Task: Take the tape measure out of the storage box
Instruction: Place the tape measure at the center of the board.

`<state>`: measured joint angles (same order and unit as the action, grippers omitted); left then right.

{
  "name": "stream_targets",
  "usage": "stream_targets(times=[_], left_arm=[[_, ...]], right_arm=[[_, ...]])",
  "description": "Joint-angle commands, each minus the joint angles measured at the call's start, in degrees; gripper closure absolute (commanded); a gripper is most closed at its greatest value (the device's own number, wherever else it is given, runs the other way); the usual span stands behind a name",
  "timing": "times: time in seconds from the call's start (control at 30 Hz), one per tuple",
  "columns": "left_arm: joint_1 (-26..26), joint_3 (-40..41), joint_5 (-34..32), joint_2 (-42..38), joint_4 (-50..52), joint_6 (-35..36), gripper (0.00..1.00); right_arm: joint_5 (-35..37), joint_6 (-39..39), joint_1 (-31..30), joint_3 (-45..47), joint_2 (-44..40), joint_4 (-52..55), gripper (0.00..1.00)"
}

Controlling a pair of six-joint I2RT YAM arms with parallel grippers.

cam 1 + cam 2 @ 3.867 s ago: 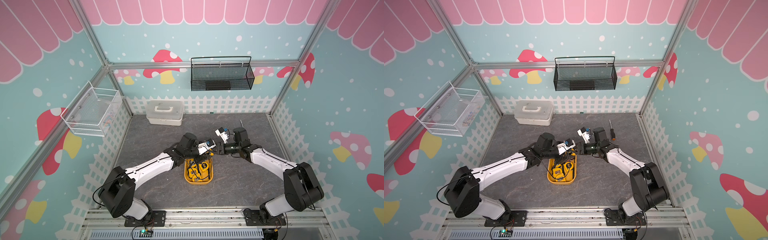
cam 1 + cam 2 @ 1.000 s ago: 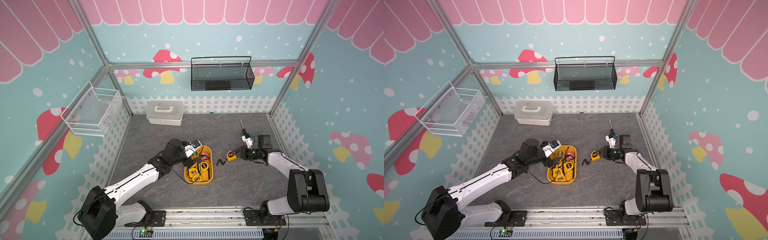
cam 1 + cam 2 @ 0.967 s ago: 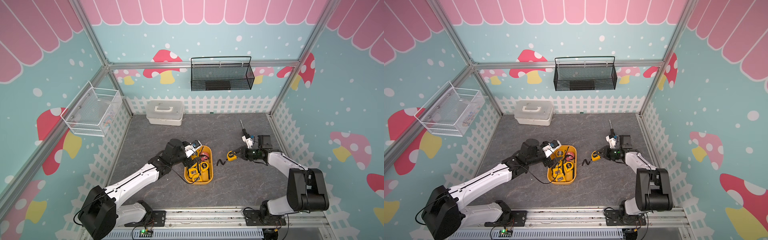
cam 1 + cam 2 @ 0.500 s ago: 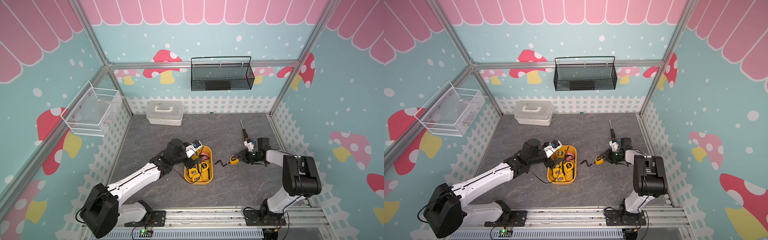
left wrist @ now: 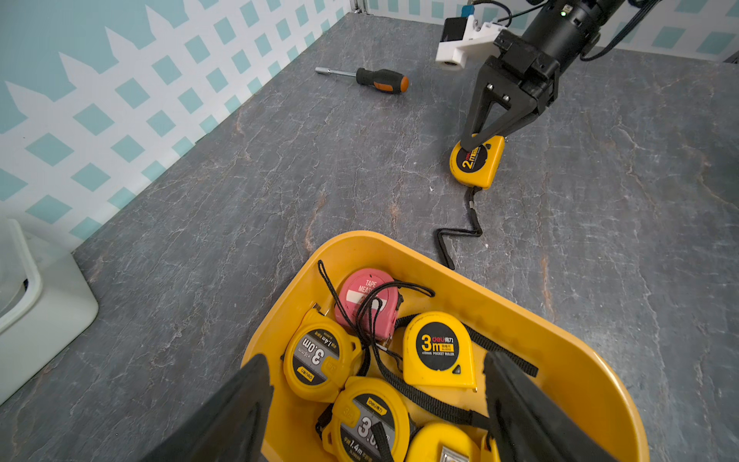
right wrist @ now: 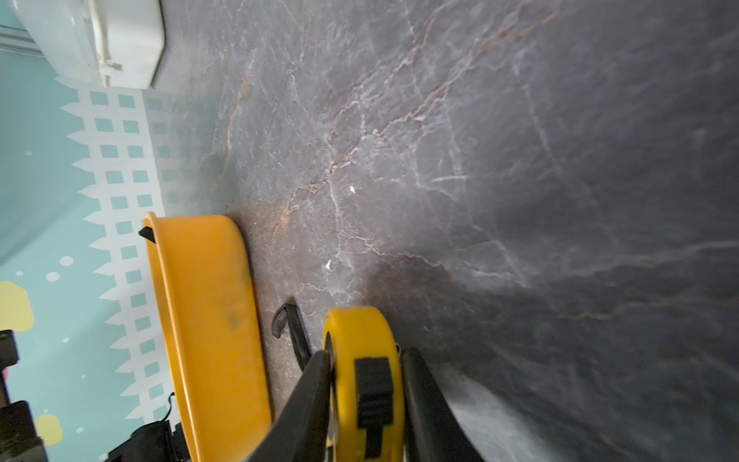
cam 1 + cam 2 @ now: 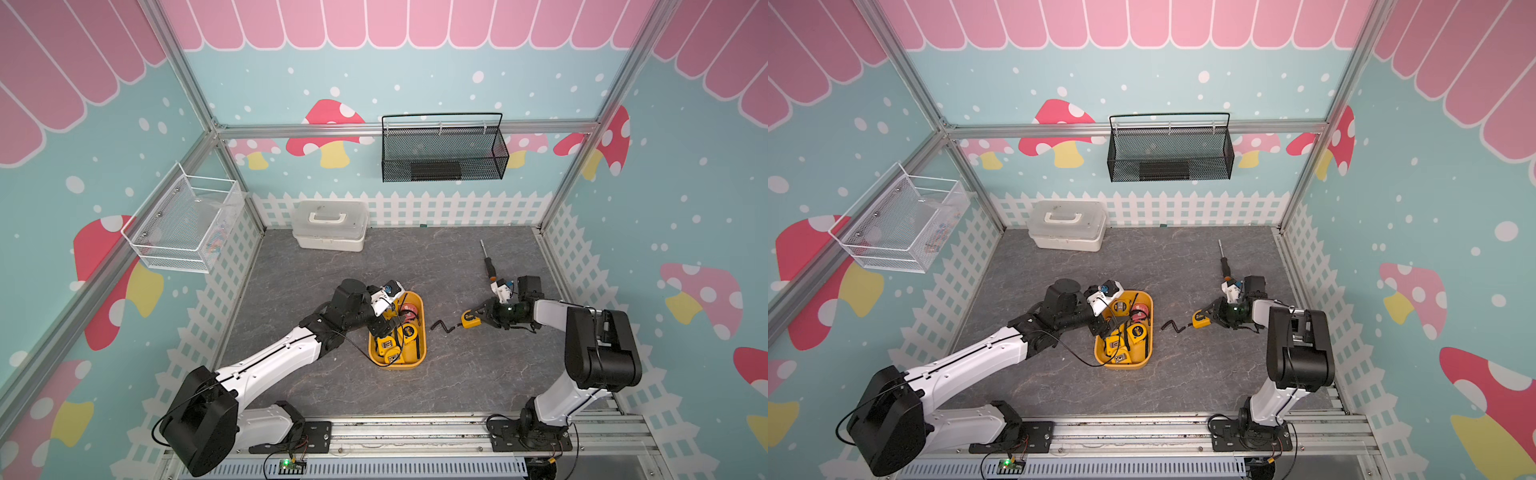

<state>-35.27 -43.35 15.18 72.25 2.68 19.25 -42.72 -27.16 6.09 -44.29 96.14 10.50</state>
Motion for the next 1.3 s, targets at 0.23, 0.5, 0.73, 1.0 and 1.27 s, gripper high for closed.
stream_targets(times=[0.23, 0.5, 0.73, 1.0, 1.27], left_arm=[[0.3, 1.6, 0.0, -0.9, -0.8, -0.8, 0.16], [0.3, 1.7, -1.7, -1.0, -0.2, -0.4, 0.16], [0.3, 0.0, -3.1, 0.6, 2.3, -0.5, 0.16], [0.3, -3.8, -8.6, 4.4, 4.8, -4.5, 0.14], [0.3, -11.7, -6.8, 12.3, 11.3, -7.6, 0.14]], right_arm=[[3.0, 0.9, 0.5, 0.1, 0.3, 3.0, 0.56], [5.1, 1.7, 0.5, -0.5, -1.8, 6.1, 0.44], [8.2, 2.3, 0.6, -1.5, -6.0, 10.4, 0.29], [11.9, 3.0, -0.2, -3.1, -15.6, 18.0, 0.24], [13.9, 2.5, -5.5, -4.5, -23.3, 20.7, 0.23]])
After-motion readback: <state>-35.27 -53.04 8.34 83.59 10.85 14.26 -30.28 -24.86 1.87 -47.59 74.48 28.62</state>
